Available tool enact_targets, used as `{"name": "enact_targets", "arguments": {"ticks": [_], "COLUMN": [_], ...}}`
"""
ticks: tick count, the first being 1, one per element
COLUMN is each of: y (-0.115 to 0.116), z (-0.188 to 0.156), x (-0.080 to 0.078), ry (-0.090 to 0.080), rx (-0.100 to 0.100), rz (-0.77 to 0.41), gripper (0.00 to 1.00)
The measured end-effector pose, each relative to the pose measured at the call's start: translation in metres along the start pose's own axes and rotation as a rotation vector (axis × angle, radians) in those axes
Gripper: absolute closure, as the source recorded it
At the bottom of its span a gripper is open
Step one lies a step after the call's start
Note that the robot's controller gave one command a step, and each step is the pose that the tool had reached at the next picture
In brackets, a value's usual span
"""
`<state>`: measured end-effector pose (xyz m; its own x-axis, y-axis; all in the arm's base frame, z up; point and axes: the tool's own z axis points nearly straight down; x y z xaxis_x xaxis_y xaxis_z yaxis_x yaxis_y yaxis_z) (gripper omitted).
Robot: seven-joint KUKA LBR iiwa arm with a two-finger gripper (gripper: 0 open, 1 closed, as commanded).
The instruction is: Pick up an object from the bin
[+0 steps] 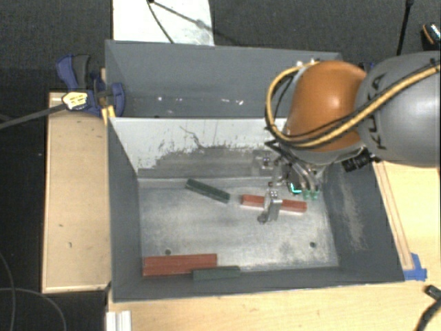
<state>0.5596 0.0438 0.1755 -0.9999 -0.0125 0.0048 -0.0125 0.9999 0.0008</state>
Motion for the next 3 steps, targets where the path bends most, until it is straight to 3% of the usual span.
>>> {"name": "enact_targets", "arguments": {"ticks": [1,2,3], "y": [-0.046,-0.044,-0.019], "z": [0.110,0.105,-0.079], "x": [-0.006,-0.008,-0.019], "ry": [0.000,-0.007,-0.017], "rx": [0.001,0.000,0.002], "rz": [-0.076,-0.076,-0.232], "gripper": [0.00,1.00,1.00]}}
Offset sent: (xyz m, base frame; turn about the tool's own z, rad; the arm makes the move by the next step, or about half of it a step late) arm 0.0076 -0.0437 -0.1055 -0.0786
